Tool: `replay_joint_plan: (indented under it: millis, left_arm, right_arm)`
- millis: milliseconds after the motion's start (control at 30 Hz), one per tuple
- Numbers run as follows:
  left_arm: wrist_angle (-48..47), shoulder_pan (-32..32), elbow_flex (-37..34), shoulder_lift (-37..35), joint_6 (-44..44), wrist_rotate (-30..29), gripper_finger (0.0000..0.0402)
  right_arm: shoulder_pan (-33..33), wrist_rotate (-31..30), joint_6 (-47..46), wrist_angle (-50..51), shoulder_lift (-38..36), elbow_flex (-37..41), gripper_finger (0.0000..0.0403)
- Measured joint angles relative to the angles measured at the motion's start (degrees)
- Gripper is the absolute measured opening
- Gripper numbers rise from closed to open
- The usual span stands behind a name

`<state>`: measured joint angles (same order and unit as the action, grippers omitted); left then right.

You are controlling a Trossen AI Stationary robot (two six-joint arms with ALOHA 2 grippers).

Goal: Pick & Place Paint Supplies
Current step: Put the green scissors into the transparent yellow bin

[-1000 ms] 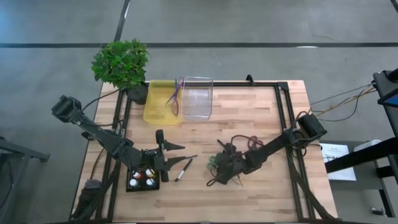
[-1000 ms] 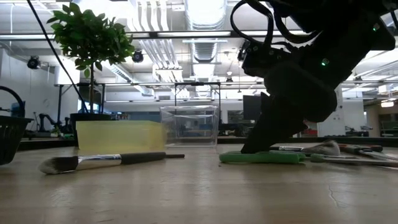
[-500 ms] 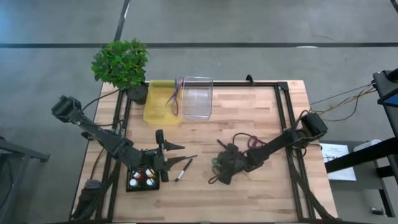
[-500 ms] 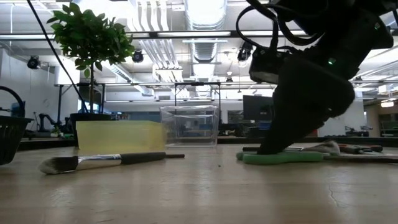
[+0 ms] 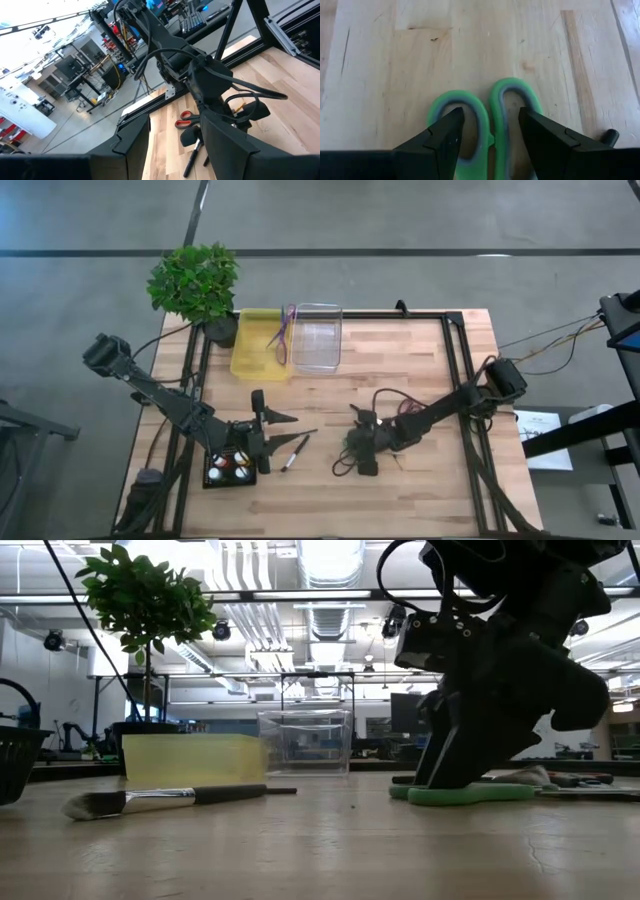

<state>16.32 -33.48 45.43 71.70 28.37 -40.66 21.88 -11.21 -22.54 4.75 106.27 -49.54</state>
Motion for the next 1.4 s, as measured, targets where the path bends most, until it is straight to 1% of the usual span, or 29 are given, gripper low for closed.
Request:
replay_joint_plan:
  millis: [167,267,367,467,533,700,967,1100,1333,1400]
  left_arm:
    - [0.0,0.0,0.0,0.0,-0.1,0.0,0.0186]
    - [0.0,0.0,0.0,0.0,-0.1,0.0,0.0186]
    - [0.0,0.0,0.0,0.0,-0.1,0.0,0.0186]
    - [0.0,0.0,0.0,0.0,-0.1,0.0,0.0186]
    - [0.0,0.0,0.0,0.0,0.0,0.0,0.0186]
    - [0.0,0.0,0.0,0.0,0.0,0.0,0.0186]
    - [0.0,0.0,0.0,0.0,0.1,0.0,0.0186]
    - [0.0,0.0,0.0,0.0,0.2,0.0,0.0186]
    - [0.0,0.0,0.0,0.0,0.3,0.0,0.0186]
    - [0.0,0.0,0.0,0.0,0.3,0.0,0.0186]
  right_arm:
    - [-0.6,0.1,-2.5,0.0,-0.1,0.0,0.0197]
    - [-0.6,-0.3,-3.6,-0.1,-0.1,0.0,0.0184]
    - [-0.7,-0.6,-3.8,0.0,-0.1,0.1,0.0146]
    - [-0.7,-0.9,-3.8,0.2,-0.1,0.1,0.0094]
    - [-0.7,-0.8,-3.6,0.2,-0.1,0.1,0.0067]
    - [-0.7,-0.7,-2.6,-0.3,-0.1,0.2,0.0066]
    - [0.0,-0.6,1.4,-4.5,-1.5,0.4,0.0066]
    - [1.7,-2.9,3.1,-4.1,-3.9,0.7,0.0066]
    - [5.4,-8.9,5.5,-6.1,-8.1,0.5,0.0066]
    - [6.2,-9.7,6.7,-7.6,-9.1,0.4,0.0066]
